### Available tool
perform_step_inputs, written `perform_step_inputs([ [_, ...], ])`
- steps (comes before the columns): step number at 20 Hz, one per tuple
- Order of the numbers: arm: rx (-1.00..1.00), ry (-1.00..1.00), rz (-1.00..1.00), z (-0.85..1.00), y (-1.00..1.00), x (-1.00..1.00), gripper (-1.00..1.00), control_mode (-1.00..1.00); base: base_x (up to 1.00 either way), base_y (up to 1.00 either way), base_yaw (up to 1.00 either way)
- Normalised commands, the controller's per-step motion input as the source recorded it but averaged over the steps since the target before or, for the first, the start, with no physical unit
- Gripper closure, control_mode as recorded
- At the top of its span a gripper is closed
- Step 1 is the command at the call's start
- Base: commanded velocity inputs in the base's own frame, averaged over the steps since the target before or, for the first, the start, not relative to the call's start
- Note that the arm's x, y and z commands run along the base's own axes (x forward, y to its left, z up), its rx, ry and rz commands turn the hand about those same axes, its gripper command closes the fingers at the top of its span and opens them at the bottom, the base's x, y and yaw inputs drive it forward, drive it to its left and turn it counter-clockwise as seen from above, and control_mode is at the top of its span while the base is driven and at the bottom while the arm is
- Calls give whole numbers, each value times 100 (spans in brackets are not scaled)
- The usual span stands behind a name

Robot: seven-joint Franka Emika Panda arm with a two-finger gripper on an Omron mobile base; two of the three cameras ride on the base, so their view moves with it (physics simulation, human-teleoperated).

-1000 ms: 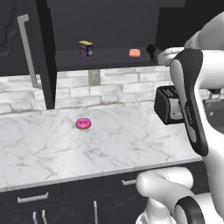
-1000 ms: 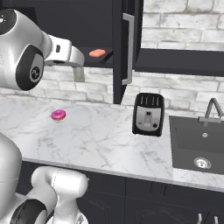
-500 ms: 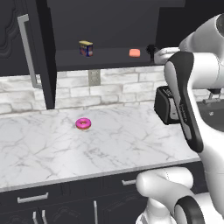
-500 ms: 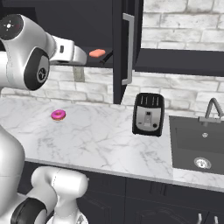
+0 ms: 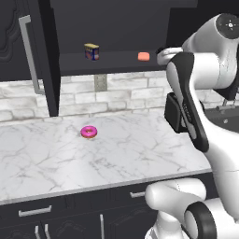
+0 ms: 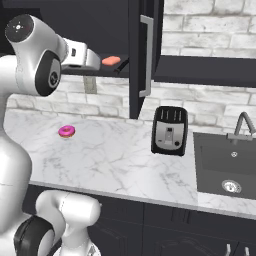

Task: Pick the bar soap and dish brush from the cabinet and place them on the counter.

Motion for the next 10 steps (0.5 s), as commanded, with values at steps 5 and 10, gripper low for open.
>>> perform_step_inputs([
  [5, 0, 0, 0, 0, 2, 40, -100, -100, 0, 0, 0],
  [10, 0, 0, 0, -2, 0, 35, -100, -100, 0, 0, 0],
])
